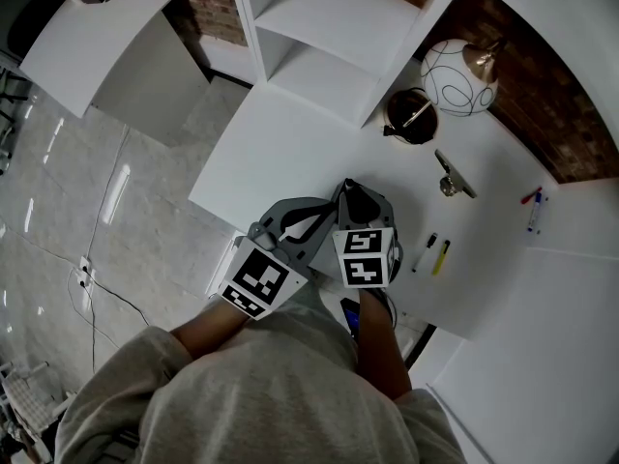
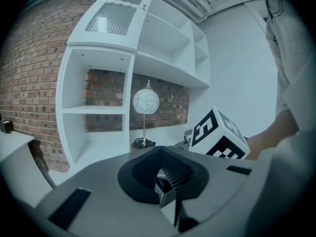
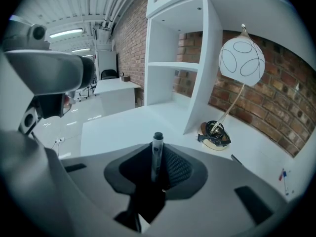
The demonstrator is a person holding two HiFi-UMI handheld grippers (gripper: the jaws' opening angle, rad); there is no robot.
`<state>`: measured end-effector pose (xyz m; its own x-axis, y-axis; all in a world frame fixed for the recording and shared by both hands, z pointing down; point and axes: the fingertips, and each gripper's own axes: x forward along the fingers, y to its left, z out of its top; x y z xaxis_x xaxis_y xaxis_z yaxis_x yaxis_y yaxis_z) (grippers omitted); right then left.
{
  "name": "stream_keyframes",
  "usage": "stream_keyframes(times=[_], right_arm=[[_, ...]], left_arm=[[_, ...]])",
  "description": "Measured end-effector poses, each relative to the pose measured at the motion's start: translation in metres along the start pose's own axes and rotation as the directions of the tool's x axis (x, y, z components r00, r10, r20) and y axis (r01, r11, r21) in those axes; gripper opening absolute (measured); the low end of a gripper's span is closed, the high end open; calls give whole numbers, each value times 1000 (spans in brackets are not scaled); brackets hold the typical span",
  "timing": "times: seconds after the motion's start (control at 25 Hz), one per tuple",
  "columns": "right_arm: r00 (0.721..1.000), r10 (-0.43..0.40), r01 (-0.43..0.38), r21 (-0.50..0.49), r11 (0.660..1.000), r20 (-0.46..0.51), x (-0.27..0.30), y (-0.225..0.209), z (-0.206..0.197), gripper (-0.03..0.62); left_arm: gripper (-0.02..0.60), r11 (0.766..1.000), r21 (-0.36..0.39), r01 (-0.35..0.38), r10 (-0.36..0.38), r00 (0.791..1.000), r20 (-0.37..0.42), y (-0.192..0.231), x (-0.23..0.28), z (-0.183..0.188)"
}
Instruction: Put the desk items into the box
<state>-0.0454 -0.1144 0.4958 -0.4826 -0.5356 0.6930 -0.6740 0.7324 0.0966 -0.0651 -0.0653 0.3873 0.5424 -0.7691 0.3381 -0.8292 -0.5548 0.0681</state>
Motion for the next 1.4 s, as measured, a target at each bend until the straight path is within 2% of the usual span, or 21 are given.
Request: stream_keyframes(times=[0.64,0.8,1.08,1.4], right_arm=[[997,-72,71,32,997,38,-21,-13,-4,77],[994,-87,82,64,995,69,-27,-16,-5,75],[980,-136,125,84,989,143,-46,-25,1,37],[961,-200,163,198,967,190,-71,-36,-6,17]], left_arm=[[7,999,11,31,-32,999,12,-14,2,3],[7,998,20,51,-52,999,12,-21,6,6],[6,996,36,88,-88,996,10,-33,13,8],[6,989,55,137,-138,990,13,-48,20,13]])
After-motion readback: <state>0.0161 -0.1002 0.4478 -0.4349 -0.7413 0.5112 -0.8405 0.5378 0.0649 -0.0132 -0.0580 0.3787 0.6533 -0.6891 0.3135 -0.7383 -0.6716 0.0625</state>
